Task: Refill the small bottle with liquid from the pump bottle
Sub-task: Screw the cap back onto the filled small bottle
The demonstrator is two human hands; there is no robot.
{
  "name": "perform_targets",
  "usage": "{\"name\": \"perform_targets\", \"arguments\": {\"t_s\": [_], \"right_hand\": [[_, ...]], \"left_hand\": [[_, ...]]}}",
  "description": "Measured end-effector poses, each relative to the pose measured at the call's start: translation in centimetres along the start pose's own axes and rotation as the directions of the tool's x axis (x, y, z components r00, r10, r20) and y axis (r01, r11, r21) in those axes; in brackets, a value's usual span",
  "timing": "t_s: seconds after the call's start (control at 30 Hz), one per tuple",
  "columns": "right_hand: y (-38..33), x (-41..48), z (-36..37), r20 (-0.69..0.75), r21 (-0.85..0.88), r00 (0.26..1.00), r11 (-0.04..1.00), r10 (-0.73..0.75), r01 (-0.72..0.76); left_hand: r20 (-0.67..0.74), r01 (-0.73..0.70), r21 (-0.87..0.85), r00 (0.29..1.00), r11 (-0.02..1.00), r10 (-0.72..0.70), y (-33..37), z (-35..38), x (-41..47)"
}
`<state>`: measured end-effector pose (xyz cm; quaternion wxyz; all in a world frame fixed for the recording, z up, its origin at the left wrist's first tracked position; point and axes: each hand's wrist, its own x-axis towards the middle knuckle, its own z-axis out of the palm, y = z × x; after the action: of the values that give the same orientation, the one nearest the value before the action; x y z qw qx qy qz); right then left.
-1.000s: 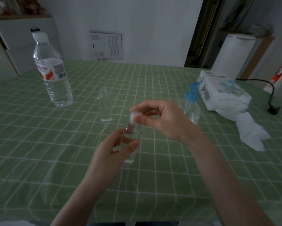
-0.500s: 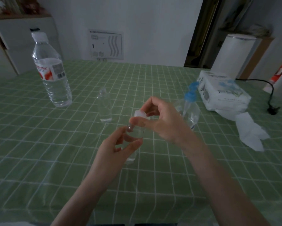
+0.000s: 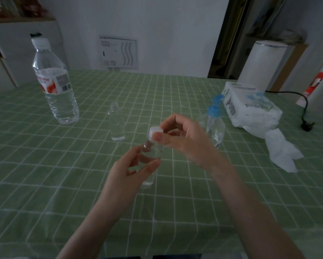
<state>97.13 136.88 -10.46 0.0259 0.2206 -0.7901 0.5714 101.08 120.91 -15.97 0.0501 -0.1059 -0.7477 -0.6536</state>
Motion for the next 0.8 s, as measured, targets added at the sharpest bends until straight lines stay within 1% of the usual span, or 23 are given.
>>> {"name": "perform_targets", "arguments": {"t_s": [0.13,0.27,0.43,0.5,0.63,0.73,0.8], "right_hand": [[0.1,-0.1,0.3,0.068,0.007,0.998,1.0,-0.003,0.003],[0.1,-0.2,0.5,0.013,-0.011,1.0,1.0,-0.025,0.026],[0.5,0.1,0.8,-0.069,-0.107,0.997,0.994,-0.022,0.014],[0.6,0.2,1.0,-0.061,-0.125,0.998,0.992,-0.009,0.001],[0.4,-0.1,0.8,0.031,-0.034,1.0,0.999,0.002,-0.001],[0.3,-0.2,0.9,0.003,-0.024,0.999,0.999,-0.034,0.034],[0.4,0.0,1.1,-0.039,-0.031,0.999,0.999,-0.028,0.026]], "left_hand": [[-0.002,-0.005,-0.008,1.0,1.0,0.005,0.2,0.0,0.0],[-0.007,0.008,0.015,1.0,1.0,-0.008,0.1,-0.1,0.1],[0.012,0.017,0.011,1.0,1.0,-0.017,0.2,0.2,-0.1],[0.015,0.016,0.007,1.0,1.0,-0.016,0.2,0.3,-0.1],[-0.015,0.019,-0.003,1.0,1.0,-0.019,0.2,-0.1,0.1],[-0.02,0.018,0.004,1.0,1.0,-0.018,0.1,-0.3,0.2],[-0.013,0.019,0.022,1.0,1.0,-0.018,0.1,-0.2,0.1]]}}
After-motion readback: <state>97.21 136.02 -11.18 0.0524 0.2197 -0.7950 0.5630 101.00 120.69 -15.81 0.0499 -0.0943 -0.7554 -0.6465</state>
